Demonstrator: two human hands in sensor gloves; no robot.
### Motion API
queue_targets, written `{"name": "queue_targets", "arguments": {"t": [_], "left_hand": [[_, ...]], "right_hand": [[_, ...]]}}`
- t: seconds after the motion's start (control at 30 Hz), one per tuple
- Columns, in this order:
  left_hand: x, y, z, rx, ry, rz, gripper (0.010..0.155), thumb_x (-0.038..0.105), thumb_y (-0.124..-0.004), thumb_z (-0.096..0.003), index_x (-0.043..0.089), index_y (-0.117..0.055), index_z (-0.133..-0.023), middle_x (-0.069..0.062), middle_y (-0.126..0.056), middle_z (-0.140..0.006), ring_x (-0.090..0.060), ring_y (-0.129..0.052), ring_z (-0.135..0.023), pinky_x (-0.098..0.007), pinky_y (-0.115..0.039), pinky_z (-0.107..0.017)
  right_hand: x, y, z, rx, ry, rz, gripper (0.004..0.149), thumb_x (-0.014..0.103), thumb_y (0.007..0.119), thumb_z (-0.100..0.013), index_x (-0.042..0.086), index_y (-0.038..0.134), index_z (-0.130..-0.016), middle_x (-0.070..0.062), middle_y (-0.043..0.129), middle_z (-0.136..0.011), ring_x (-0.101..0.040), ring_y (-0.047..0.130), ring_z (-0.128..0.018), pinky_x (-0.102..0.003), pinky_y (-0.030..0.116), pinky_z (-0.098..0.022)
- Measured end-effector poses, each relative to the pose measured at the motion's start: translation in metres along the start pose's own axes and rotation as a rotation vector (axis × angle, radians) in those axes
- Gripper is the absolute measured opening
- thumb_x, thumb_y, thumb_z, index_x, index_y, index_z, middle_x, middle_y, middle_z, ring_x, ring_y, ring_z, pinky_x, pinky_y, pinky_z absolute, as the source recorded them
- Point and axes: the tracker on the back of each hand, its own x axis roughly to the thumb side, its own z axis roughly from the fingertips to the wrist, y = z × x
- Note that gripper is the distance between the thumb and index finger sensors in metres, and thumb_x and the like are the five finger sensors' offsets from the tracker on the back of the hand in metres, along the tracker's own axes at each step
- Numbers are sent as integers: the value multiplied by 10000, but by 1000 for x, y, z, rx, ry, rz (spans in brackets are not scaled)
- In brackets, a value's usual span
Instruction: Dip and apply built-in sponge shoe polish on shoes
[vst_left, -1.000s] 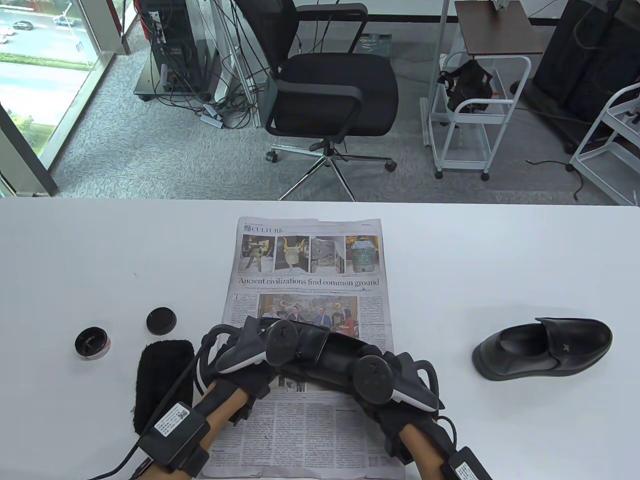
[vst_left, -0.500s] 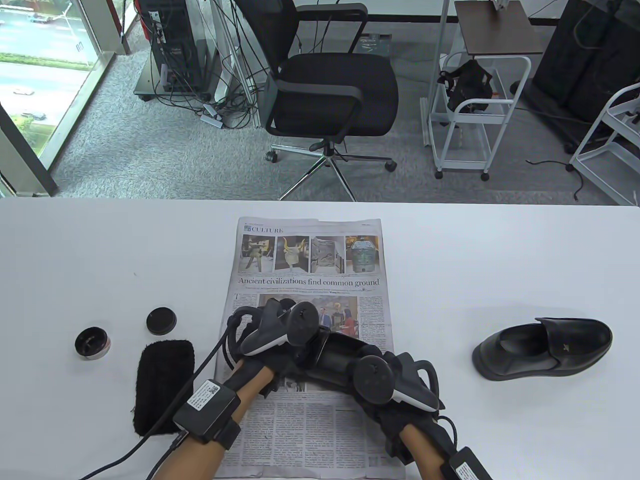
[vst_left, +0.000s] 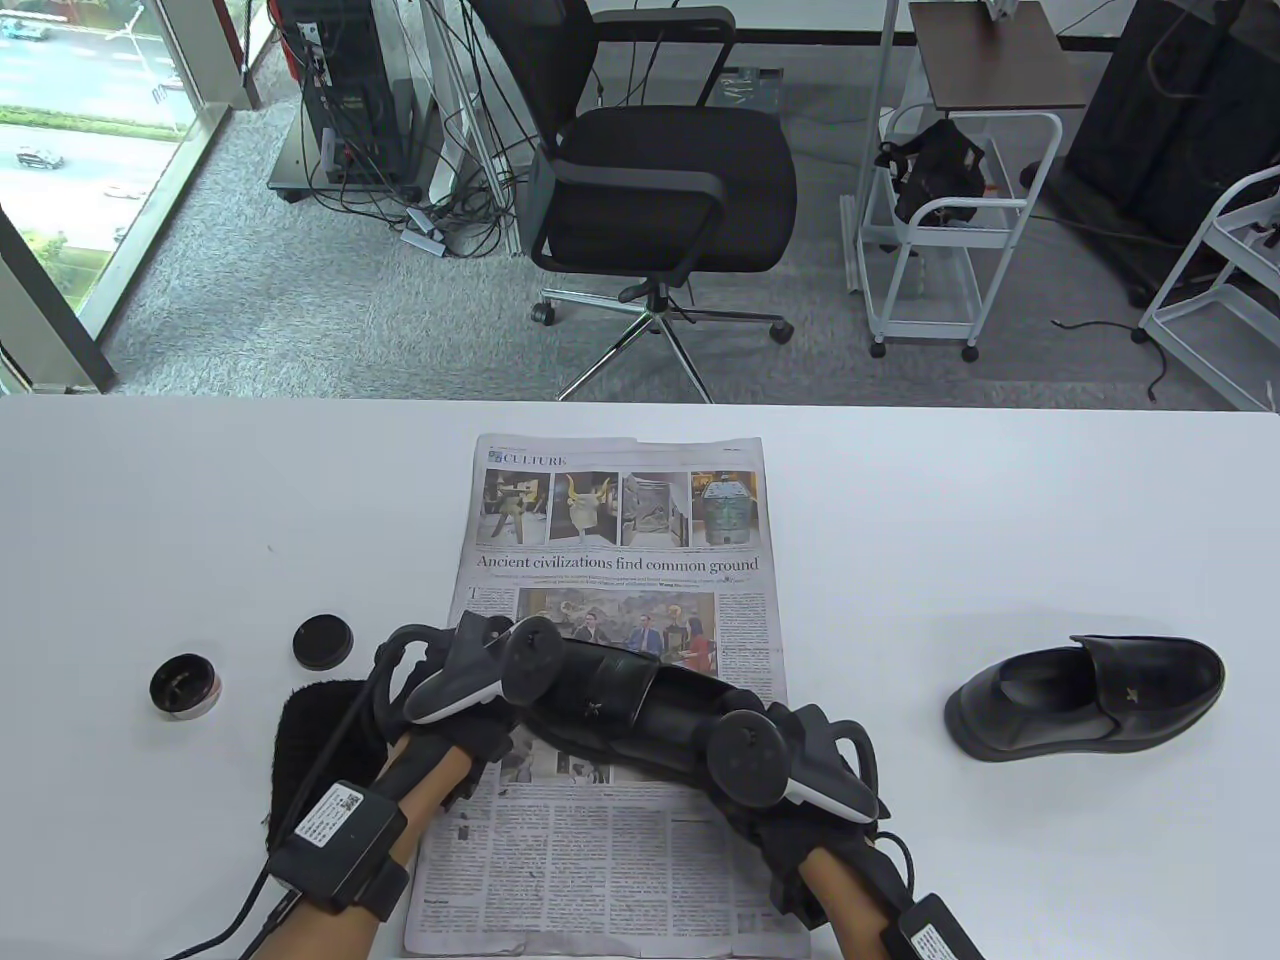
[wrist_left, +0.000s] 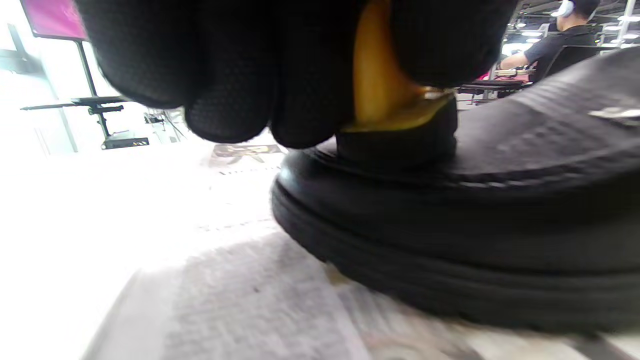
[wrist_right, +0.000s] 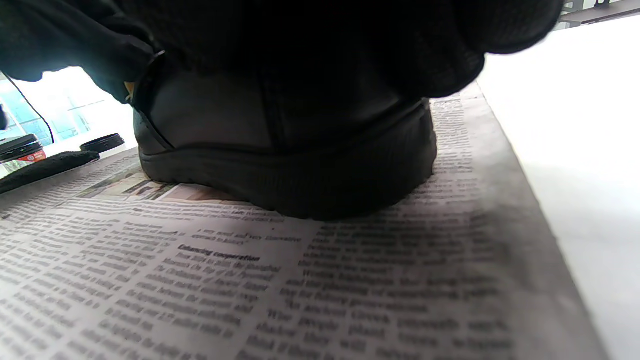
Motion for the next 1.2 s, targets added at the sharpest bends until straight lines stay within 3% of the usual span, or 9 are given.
{"name": "queue_targets", "arguments": {"t": [0.2,0.4,0.53,0.6,0.7,0.83,0.97,1.2], "left_hand": [[27,1,14,25,-85,96,542,474,-742,-558,68,-821,-909,-133,-987,-753,-324,-978,-638,-563,-820,-541],[55,13,10,93,-159,210,543,466,-762,-548,61,-831,-904,-138,-996,-739,-324,-984,-625,-564,-824,-533],[68,16,-2,138,-170,155,543,460,-757,-551,72,-792,-929,-138,-948,-766,-333,-935,-664,-574,-783,-562],[70,15,-6,210,-163,102,546,456,-753,-553,72,-779,-939,-147,-926,-787,-349,-912,-685,-587,-761,-574],[65,10,-17,245,-134,-38,549,467,-706,-559,83,-768,-947,-132,-922,-796,-339,-914,-690,-578,-768,-576],[38,2,-30,171,-31,-32,542,445,-727,-560,71,-764,-951,-148,-915,-803,-360,-901,-700,-594,-751,-582],[11,-3,-29,136,12,-249,535,452,-710,-564,86,-751,-953,-125,-910,-807,-341,-905,-706,-579,-762,-585],[-8,-1,-9,50,-9,-108,508,440,-732,-564,115,-767,-953,-113,-930,-807,-334,-923,-708,-571,-772,-586]], "right_hand": [[0,0,0,0,0,0,402,379,728,-468,210,734,-833,-97,590,-965,-492,801,-664,-660,672,-552],[0,0,0,1,0,1,402,378,729,-467,209,735,-832,-98,590,-964,-490,802,-662,-660,672,-551],[0,0,0,0,1,-2,402,377,729,-468,208,734,-833,-97,590,-964,-492,801,-664,-661,671,-552],[0,0,0,0,1,-2,403,377,729,-468,208,735,-833,-97,591,-965,-492,800,-665,-661,670,-552],[0,0,0,0,1,-2,403,377,729,-467,209,735,-833,-97,590,-965,-493,803,-660,-662,670,-552],[0,0,0,0,1,-2,404,377,729,-467,208,733,-834,-98,590,-965,-493,800,-663,-662,670,-552],[0,0,0,3,-1,0,404,378,728,-468,209,733,-835,-98,589,-965,-492,801,-663,-661,671,-552],[1,0,0,4,0,1,405,381,726,-469,208,732,-836,-100,589,-965,-491,800,-664,-663,670,-551]]}}
